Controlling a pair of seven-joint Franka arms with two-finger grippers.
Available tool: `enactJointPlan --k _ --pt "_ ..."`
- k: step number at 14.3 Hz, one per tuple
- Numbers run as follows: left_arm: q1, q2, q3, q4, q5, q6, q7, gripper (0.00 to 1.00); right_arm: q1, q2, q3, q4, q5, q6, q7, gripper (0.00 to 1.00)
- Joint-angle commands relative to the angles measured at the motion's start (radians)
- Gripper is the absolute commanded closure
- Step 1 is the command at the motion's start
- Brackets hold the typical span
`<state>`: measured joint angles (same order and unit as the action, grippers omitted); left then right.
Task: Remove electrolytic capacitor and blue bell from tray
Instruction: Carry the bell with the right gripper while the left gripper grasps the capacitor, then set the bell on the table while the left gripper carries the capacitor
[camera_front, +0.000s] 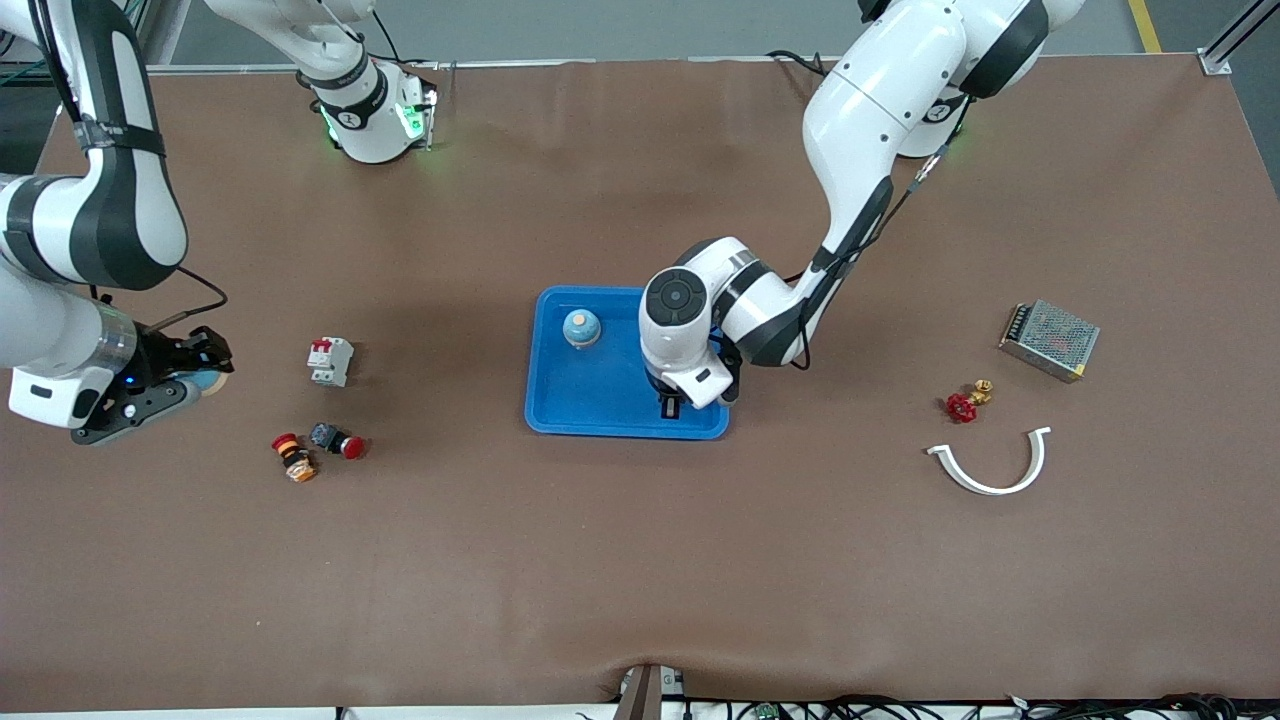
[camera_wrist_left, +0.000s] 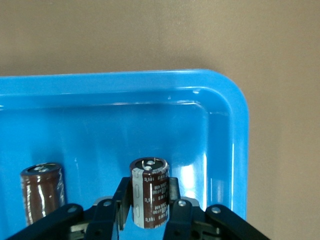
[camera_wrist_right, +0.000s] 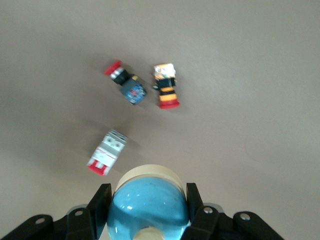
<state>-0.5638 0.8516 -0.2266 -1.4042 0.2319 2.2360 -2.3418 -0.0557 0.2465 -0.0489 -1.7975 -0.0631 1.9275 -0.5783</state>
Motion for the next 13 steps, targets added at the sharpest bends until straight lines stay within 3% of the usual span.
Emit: enactJointPlan --k 1,7,9,13 --pt "-0.008 -0.016 -0.010 0.054 0.017 -0.097 0.009 1.00 -0.058 -0.010 0.023 -0.109 -0.023 0.114 -0.069 0.54" --pt "0.018 -0.089 -0.013 0.071 -0.019 -0.197 0.152 1.00 -0.153 0.062 0.021 -0.218 -0.026 0.327 -0.227 0.54" --pt "0.050 -0.092 -0.017 0.071 -0.023 -0.202 0.261 1.00 -0.182 0.106 0.023 -0.229 -0.026 0.392 -0.285 0.54" --pt "0.119 -0.213 -0.013 0.064 -0.110 -0.353 0.574 1.00 -0.213 0.162 0.024 -0.285 -0.024 0.534 -0.325 0.54"
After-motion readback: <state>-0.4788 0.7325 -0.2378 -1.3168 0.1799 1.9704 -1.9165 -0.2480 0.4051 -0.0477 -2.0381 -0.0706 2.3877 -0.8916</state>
